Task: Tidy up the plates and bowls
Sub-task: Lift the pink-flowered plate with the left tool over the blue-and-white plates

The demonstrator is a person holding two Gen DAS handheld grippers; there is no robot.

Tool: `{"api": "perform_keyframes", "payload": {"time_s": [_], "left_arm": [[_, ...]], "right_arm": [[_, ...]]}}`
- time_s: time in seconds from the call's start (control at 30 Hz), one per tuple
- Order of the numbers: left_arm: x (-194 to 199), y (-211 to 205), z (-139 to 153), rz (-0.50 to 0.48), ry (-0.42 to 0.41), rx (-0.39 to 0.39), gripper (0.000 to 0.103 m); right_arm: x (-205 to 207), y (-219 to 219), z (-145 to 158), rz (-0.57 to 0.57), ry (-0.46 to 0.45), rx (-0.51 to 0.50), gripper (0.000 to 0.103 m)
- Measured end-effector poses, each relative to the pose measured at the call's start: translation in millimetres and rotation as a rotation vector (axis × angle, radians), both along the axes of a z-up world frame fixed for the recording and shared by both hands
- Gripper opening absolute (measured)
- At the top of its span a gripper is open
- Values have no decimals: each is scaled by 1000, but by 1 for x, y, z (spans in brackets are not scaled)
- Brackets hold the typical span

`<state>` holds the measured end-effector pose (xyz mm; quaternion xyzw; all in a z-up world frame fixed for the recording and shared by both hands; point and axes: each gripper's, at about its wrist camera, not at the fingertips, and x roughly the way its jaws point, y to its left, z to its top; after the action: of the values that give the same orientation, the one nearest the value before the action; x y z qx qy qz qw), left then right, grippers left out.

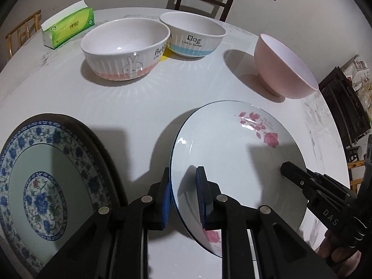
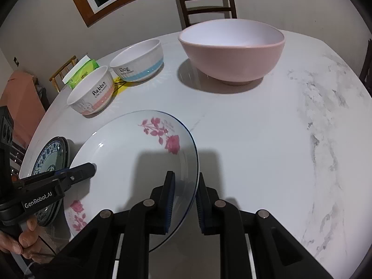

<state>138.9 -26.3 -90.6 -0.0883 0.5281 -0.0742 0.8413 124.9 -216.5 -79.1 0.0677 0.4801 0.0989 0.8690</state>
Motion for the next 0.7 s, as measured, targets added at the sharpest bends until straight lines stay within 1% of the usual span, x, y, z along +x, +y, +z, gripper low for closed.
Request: {"api": "perform_keyframes", "payload": {"time_s": [0.4,0.7], "left_arm": [[-19,22,14,36,-31,-10,15],[-36,48,33,80,-66,-17,15]], "right_arm": [[-13,18,18,37,-43,1,16],[-21,44,36,86,-79,5,16]]}}
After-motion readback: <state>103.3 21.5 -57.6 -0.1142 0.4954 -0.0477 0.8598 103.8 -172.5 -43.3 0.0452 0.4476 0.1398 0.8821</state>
